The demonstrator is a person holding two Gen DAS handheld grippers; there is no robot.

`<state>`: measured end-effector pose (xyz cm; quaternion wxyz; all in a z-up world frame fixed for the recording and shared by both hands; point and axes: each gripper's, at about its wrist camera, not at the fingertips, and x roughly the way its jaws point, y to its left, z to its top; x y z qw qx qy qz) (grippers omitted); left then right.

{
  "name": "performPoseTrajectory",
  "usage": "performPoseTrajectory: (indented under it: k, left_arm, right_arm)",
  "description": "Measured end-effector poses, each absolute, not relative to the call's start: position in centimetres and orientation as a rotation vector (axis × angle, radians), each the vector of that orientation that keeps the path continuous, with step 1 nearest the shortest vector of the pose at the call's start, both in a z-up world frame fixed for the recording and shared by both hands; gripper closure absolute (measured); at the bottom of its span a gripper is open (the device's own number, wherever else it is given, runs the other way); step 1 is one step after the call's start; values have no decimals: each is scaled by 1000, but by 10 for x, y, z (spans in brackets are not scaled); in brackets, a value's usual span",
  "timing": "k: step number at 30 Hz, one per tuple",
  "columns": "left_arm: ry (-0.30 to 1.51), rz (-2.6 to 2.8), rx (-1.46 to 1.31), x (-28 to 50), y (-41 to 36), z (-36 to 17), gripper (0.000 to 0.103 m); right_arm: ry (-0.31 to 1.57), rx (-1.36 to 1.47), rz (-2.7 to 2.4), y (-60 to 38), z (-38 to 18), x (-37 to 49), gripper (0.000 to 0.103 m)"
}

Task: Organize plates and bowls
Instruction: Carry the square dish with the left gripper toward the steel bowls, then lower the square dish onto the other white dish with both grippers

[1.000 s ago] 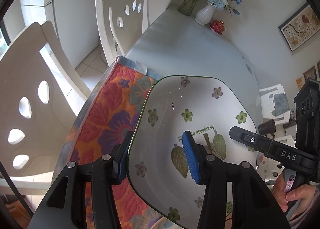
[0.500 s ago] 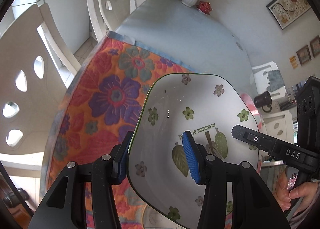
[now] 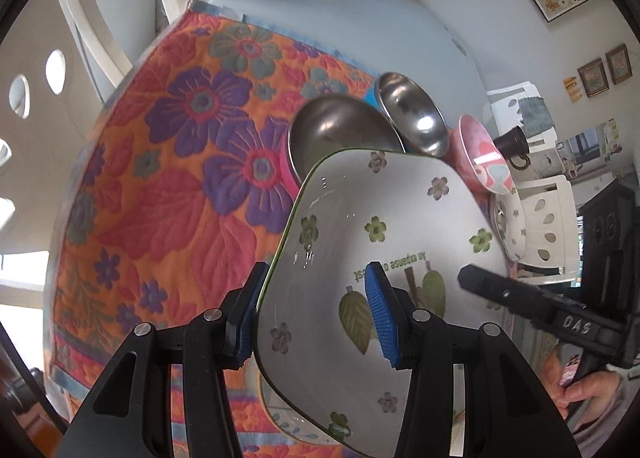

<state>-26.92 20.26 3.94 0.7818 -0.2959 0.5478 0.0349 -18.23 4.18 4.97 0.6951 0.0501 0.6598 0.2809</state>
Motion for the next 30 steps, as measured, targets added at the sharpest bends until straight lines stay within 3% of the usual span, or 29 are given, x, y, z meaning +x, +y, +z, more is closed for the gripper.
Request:
performPoseTrajectory:
  k: [13, 30]
  left_arm:
    - [1248, 6, -582, -283, 178, 14, 58]
    - [1347, -24, -494, -280, 159, -10, 58]
  right_arm:
    - [1571, 150, 565, 13, 4, -226, 61]
    - [1626, 100, 488, 7, -16, -232, 61]
